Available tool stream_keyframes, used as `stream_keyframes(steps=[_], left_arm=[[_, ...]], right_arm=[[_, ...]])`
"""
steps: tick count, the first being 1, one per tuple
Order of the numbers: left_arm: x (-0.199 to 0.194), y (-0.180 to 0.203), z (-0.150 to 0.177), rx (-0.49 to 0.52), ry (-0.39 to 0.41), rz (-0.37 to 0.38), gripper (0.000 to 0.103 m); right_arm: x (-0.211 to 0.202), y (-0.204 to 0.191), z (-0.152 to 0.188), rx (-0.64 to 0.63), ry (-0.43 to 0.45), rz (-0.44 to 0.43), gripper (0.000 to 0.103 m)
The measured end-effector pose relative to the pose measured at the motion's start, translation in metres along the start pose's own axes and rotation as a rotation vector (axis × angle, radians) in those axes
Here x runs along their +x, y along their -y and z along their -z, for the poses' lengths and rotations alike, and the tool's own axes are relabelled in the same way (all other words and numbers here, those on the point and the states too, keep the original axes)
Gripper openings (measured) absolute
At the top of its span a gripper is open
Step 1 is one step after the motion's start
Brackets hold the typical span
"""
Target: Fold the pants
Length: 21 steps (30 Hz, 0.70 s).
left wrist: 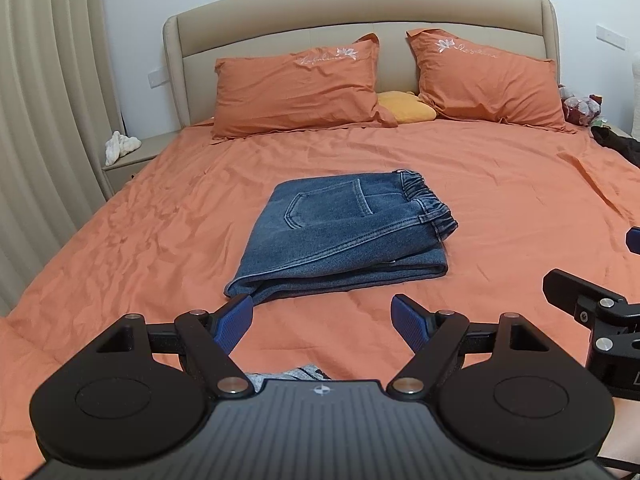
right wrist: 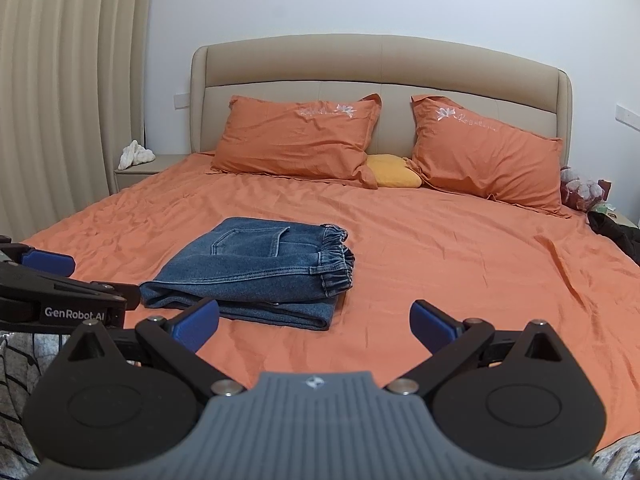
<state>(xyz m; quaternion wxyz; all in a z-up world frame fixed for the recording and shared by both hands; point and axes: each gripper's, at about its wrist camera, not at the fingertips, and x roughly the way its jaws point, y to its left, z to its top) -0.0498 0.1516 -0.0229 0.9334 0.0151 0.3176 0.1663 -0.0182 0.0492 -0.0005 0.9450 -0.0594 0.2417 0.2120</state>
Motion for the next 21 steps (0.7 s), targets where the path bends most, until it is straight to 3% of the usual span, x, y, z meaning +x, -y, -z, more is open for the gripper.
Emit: stream_keyframes(steps=[21], left_arm=[[-0.0007,0.0015,-0.0008,0.003,-0.008,0.002,0.092]], right_arm=[[-0.0045,0.0014,-0.0002,0.010,0.009,0.004,0.097]])
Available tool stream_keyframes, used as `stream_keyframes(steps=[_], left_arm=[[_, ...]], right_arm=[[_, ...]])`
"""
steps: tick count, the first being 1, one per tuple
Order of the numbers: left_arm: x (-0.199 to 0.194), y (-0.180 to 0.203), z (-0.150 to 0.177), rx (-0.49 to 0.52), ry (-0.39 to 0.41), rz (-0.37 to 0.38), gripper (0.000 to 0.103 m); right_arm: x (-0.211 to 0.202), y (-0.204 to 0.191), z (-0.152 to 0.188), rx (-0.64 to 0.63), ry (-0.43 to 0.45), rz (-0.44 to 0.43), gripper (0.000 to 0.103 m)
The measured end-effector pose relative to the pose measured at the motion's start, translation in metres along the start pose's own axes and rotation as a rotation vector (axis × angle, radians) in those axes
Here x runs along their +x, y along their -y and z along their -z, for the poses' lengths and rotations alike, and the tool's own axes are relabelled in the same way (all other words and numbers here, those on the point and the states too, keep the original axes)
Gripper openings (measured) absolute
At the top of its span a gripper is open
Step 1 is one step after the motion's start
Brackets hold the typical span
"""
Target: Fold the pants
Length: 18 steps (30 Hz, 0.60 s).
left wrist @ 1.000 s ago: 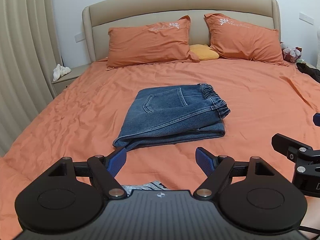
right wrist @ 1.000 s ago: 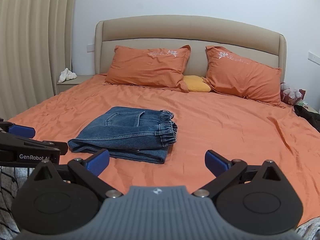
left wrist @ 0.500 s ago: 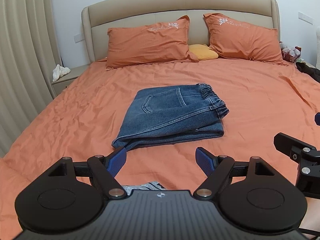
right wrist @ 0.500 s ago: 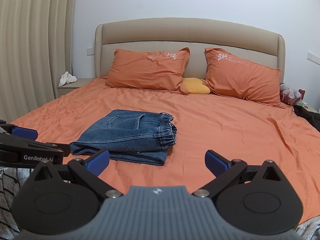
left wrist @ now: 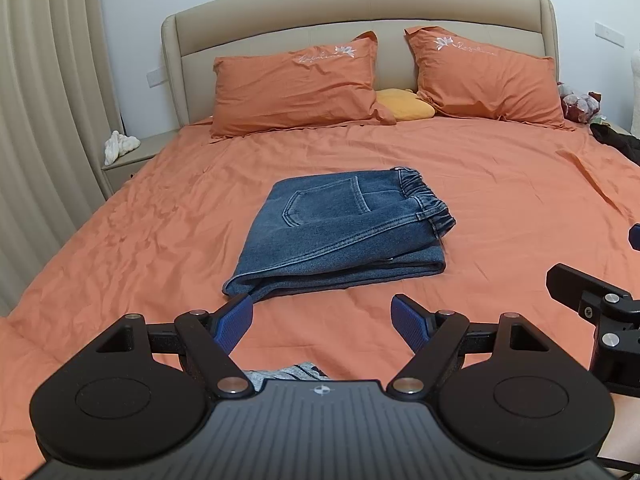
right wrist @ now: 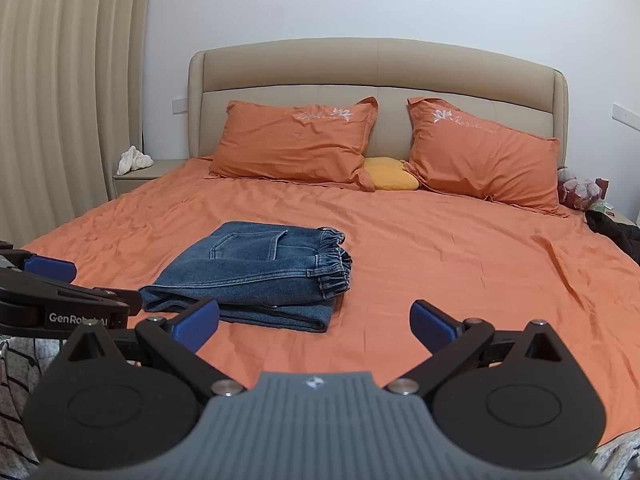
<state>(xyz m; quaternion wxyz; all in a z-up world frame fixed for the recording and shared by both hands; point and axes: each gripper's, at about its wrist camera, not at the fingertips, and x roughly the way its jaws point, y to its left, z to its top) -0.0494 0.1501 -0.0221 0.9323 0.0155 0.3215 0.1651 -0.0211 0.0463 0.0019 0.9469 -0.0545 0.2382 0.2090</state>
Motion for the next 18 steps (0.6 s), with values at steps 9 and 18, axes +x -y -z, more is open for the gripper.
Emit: stream_keyframes(steps=[9,18], left_arm=[[-0.0008,0.0000,-0.0006,0.002,0.002,0.000,0.092],[-0.0022,-0.0019,-0.0034,0.009,0.007,0.001,0.092]], right_arm=[[-0.0004,-0.0028,-0.0001,0.002,0.004,0.003,0.097],[-0.0011,-0.0014,-0.0013,0.005,0.009,-0.006,0.097]])
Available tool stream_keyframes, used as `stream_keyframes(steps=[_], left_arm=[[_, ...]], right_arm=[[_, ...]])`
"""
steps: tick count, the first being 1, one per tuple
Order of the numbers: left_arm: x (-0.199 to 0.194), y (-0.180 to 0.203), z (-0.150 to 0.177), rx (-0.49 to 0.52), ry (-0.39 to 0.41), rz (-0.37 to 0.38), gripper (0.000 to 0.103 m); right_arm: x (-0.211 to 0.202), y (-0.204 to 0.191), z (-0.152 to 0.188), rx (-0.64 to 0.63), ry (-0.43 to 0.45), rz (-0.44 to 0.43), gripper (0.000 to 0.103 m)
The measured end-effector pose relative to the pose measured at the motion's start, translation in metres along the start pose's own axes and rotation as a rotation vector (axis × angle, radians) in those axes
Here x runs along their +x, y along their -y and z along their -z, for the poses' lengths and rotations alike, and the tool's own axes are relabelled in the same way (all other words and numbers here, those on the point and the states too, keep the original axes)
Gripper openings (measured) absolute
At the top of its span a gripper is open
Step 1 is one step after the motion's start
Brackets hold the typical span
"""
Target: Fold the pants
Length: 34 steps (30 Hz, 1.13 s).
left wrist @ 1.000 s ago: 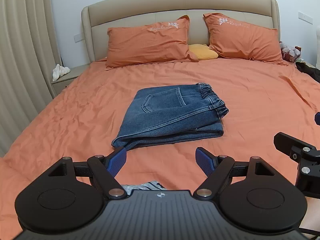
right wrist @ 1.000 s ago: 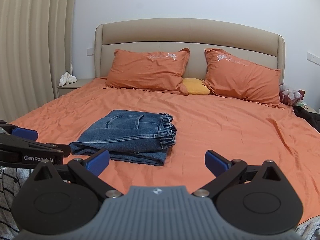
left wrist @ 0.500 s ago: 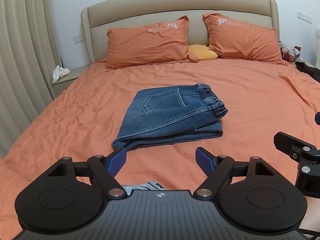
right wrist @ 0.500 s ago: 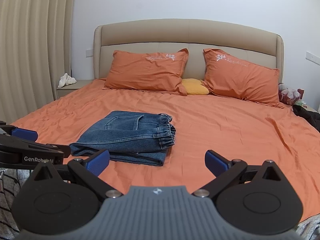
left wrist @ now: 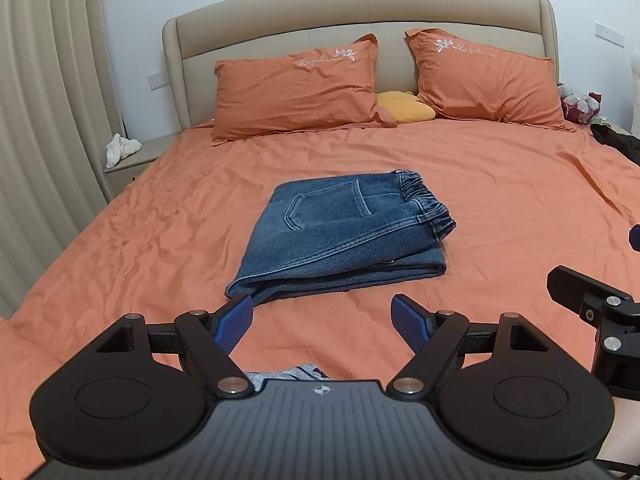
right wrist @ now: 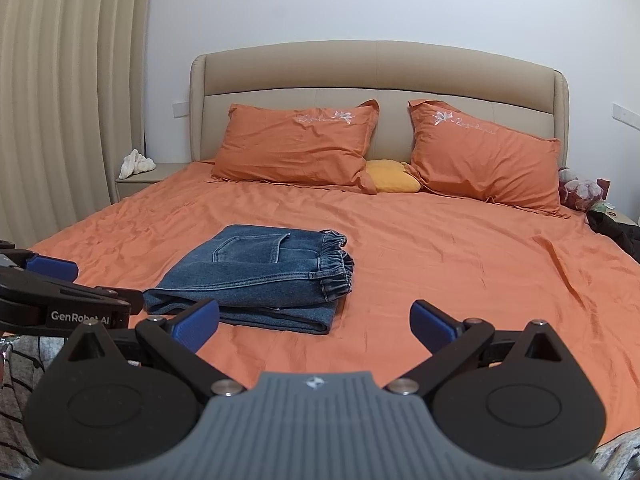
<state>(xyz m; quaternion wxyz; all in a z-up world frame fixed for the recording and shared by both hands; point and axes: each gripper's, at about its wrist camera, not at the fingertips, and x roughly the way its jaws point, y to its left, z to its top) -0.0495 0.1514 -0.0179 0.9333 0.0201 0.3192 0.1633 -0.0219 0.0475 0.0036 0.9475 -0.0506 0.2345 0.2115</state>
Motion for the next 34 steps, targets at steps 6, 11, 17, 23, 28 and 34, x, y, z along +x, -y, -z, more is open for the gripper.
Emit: stream_keyframes(steps=[6,11,17,23,28,34], left_arm=[[-0.0021,-0.0001,-0.0007,0.003,0.005,0.007,0.092],[-0.0037,-0.0008,-0.0009,-0.009,0.010,0.024,0.092],[-0.0063,-0.0005,-0.0027,0.003,0.039,0.036,0.092],[-0.0064,0.0007,-0.0040,0.015,0.052,0.040,0.092],[-0.0063,0.0013,-0.0049,0.018,0.050,0.044,0.092],[-0.0068,0.0031,-0.0050,0.026,0.055,0.050,0.092]], right_arm=[[-0.0011,0.0012,0.0018,0.001,-0.005,0.001,0.097],[0.0003,0.0031,0.0021,0.011,-0.017,0.007,0.097],[0.0030,0.0049,-0.0004,0.022,-0.036,0.008,0.097],[0.0042,0.0073,-0.0025,0.032,-0.043,-0.003,0.097],[0.0041,0.0085,-0.0025,0.030,-0.043,-0.003,0.097],[0.0029,0.0098,-0.0011,0.030,-0.049,-0.004,0.097]])
